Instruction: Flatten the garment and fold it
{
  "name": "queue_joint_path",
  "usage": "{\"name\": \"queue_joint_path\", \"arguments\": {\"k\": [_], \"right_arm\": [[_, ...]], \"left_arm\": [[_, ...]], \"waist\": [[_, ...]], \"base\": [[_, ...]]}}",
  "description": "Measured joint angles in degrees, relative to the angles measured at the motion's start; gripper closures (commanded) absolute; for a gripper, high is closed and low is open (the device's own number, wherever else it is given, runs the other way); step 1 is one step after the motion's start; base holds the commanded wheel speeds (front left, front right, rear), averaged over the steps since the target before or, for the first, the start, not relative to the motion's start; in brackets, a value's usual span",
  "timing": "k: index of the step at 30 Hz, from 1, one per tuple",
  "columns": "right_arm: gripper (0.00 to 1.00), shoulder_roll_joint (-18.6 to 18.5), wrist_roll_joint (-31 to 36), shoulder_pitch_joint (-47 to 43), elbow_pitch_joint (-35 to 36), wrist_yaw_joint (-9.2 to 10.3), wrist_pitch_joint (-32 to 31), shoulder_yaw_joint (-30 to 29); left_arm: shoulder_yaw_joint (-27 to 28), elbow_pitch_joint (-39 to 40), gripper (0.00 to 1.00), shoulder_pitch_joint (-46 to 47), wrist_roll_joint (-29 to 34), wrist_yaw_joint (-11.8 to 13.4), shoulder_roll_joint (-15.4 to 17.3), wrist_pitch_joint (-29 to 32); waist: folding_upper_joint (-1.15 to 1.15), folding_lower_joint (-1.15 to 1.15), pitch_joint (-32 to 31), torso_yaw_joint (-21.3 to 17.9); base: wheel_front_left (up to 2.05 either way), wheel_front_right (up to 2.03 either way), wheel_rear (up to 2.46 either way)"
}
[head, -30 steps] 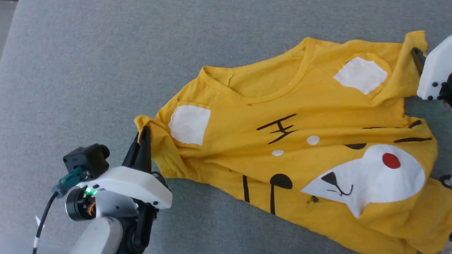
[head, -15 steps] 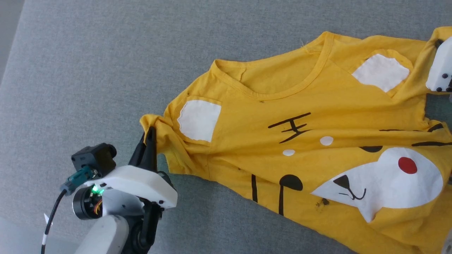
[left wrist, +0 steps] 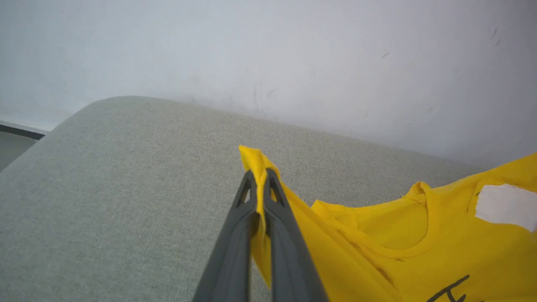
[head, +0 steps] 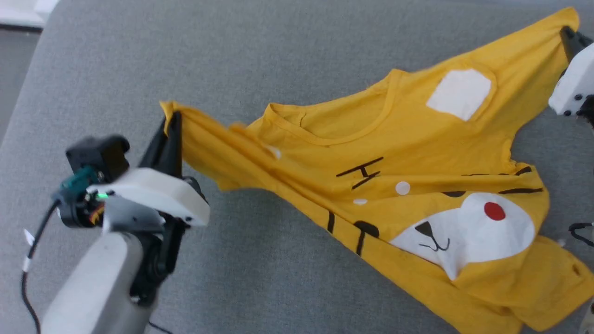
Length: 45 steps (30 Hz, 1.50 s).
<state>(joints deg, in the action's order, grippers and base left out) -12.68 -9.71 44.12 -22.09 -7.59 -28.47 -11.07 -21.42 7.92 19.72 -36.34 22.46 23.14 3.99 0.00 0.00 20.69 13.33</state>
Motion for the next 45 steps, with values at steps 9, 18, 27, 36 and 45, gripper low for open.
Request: {"name": "queue_joint_path", "arguments": {"k": [9,18,27,36,45], "right_arm": [[1.0,-0.89,-6.0,-0.13,11.6,0.0,1.16,0.12],[1.0,-1.86,-10.76,-3.05,29.14,0.01,-7.22,-2.03],[1.0,-0.87,-15.04,-6.12,39.49,0.04,-18.74,-5.75],[1.0,0.0,-14.59,-6.27,35.48,0.04,-21.94,-4.14],[1.0,-1.97,-6.64,15.45,18.82,0.05,-13.61,5.65]], "left_arm": [[0.89,-1.01,1.0,8.93,2.29,-1.82,4.75,3.15],[4.78,9.93,1.0,9.09,1.24,-1.13,10.53,9.09],[6.69,19.25,1.0,8.93,-4.53,-0.47,12.99,17.29],[6.35,12.26,1.0,11.77,-9.1,-1.35,10.84,19.52],[1.76,-7.16,1.0,41.56,1.62,-4.26,9.14,18.01]], "waist": [[0.0,-0.01,-8.29,-3.53],[0.0,-0.02,-13.82,-9.35],[0.0,-0.01,-16.47,-14.26],[0.0,0.0,-12.94,-16.55],[0.0,0.02,-4.62,-17.55]], "base": [[0.0,0.0,0.0],[0.0,0.0,0.0],[0.0,0.0,0.0],[0.0,0.0,0.0],[0.0,0.0,0.0]]}}
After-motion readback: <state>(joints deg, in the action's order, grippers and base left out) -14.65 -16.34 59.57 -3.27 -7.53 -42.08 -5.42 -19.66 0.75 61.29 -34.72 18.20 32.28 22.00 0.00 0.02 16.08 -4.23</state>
